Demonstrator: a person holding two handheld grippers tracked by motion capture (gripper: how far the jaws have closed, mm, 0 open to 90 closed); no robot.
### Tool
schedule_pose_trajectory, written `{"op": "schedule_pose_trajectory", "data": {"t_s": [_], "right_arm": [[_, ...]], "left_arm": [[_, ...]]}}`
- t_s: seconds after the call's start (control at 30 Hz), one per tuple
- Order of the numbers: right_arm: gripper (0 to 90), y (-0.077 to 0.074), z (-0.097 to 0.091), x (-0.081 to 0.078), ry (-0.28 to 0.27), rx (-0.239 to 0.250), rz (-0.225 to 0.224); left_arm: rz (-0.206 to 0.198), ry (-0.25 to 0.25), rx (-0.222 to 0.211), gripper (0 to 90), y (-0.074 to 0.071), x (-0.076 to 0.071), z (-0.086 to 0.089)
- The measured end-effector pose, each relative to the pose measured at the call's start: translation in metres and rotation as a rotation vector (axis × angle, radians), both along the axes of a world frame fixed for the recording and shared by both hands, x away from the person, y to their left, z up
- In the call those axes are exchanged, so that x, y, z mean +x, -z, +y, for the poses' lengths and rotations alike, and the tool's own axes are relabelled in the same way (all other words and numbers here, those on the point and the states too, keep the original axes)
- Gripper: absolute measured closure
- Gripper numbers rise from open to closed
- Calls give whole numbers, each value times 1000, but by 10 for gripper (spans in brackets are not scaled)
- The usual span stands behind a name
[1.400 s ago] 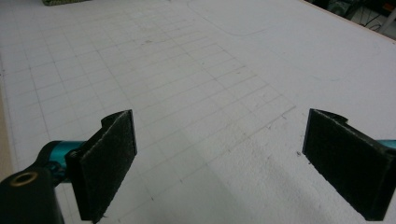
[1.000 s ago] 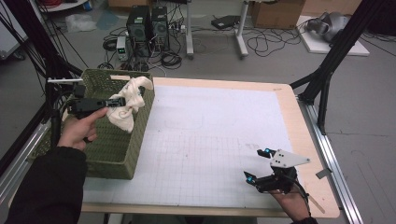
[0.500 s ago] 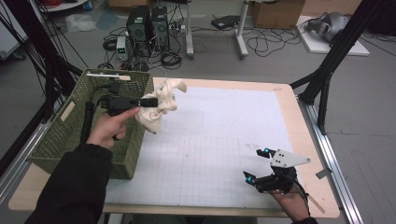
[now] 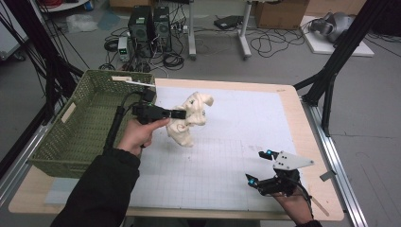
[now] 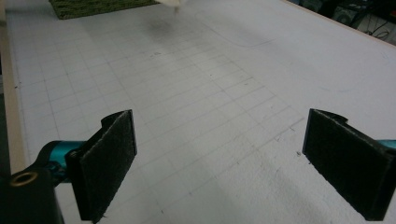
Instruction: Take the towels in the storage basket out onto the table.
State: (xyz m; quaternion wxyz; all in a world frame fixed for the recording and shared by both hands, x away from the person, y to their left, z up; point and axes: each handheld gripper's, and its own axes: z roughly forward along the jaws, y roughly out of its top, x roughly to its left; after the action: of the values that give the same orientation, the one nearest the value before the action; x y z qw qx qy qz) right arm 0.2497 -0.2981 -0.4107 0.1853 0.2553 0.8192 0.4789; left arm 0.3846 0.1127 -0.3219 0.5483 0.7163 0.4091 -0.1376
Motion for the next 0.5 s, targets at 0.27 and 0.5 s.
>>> {"op": "schedule_pose_trajectory", "data": {"t_s": [0.27, 0.5], "right_arm": [[90, 0, 1, 0, -3, 5, -1], [91, -1, 4, 1, -9, 4, 3]], "left_arm": [[-18, 40, 81, 768, 20, -7, -40], [-12, 62, 119, 762, 48, -15, -83]]}}
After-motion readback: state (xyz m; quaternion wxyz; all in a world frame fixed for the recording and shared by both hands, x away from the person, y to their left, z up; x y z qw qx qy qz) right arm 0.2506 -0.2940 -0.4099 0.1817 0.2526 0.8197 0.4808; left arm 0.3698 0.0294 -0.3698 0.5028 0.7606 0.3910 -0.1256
